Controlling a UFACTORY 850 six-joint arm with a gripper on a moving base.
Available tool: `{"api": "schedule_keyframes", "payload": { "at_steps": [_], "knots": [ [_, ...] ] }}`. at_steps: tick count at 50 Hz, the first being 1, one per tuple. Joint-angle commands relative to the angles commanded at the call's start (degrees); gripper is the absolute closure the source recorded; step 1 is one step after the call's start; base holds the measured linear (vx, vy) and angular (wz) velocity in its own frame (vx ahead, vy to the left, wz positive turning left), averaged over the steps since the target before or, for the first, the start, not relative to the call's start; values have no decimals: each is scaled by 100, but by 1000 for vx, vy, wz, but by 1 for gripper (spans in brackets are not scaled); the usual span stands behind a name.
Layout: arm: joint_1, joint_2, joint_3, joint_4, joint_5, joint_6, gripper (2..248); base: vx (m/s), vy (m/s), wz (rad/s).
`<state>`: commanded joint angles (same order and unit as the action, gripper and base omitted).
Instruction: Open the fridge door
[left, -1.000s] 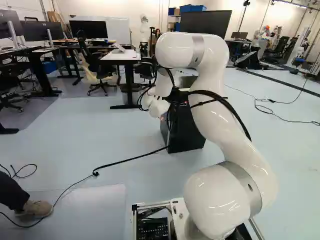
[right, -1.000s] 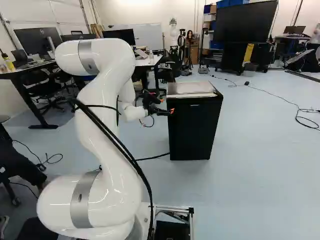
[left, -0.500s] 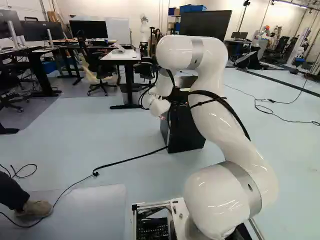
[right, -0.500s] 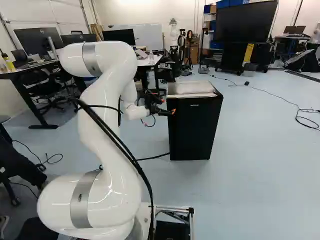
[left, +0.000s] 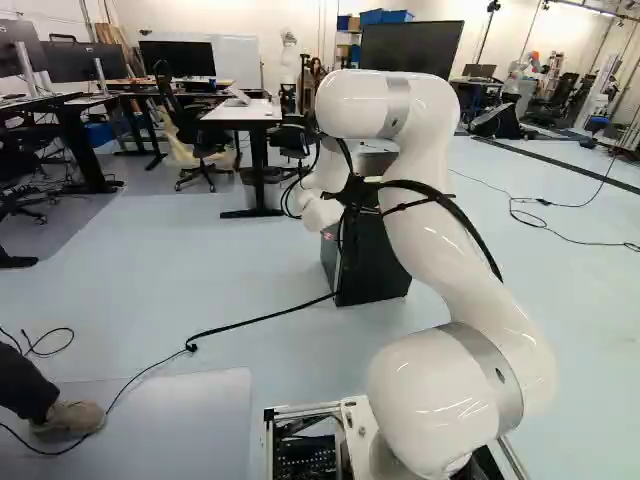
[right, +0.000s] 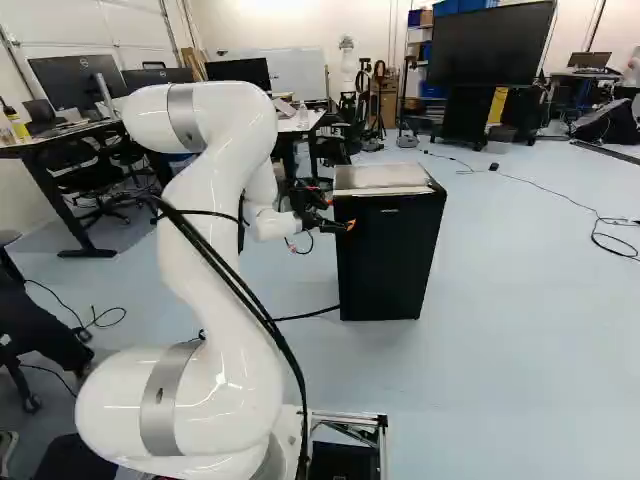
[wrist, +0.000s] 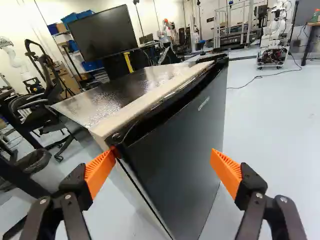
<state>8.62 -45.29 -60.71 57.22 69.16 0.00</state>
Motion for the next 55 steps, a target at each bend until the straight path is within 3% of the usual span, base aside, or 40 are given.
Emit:
{"api": "schedule_keyframes", "payload": {
  "at_steps": [25, 55],
  "knots": [
    [-69, 455, 749, 318, -72, 0, 3, -1, -3, -7],
    [-66, 1021, 1703, 1453, -725, 0, 3, 0, 0, 0]
  ]
}}
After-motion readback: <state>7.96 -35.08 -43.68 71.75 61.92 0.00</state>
